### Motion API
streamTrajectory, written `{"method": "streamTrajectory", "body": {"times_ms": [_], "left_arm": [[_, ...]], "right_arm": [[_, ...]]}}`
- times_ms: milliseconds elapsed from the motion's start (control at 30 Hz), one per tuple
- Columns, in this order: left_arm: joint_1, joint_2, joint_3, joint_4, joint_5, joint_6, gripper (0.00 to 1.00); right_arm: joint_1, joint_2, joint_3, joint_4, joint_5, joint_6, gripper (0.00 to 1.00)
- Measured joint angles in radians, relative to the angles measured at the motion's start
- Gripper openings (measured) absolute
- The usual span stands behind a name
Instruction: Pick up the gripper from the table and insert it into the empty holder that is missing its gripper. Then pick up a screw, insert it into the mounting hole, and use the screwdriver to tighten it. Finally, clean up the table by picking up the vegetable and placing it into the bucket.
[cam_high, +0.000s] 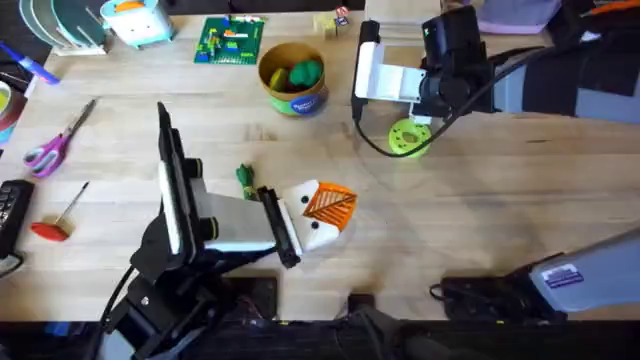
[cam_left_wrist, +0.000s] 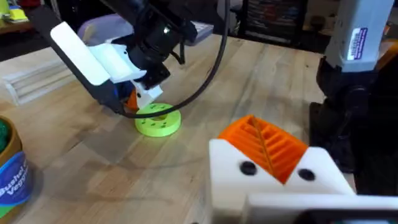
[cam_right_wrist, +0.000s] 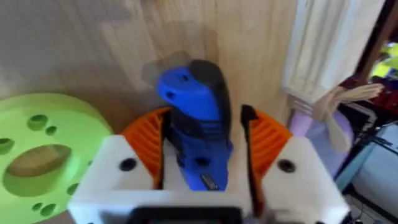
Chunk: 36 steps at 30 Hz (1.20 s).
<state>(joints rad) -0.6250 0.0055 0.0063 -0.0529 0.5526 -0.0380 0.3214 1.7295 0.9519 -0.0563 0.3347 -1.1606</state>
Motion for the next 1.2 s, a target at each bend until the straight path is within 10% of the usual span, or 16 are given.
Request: {"method": "streamTrajectory", "body": {"times_ms": [133, 467, 800, 1133, 1200], "left_arm": [[0.0, 0.0, 0.0, 0.0, 0.0, 0.0, 0.017], [0.0, 0.0, 0.0, 0.0, 0.0, 0.0, 0.017], [0.0, 0.0, 0.0, 0.0, 0.0, 0.0, 0.017], [0.0, 0.0, 0.0, 0.0, 0.0, 0.001, 0.023], [0.0, 0.0, 0.0, 0.002, 0.0, 0.004, 0.298]], "right_arm": [[0.0, -0.009, 0.029, 0.009, 0.02, 0.003, 0.982], [0.029, -0.081, 0.024, -0.033, 0.042, 0.152, 0.991], [0.061, -0.47, 0.024, -0.269, 0.039, 0.574, 0.992], [0.281, -0.793, 0.024, -0.558, 0.006, 1.01, 0.994], [0.322, -0.833, 0.024, -0.576, 0.003, 1.058, 0.992]]}}
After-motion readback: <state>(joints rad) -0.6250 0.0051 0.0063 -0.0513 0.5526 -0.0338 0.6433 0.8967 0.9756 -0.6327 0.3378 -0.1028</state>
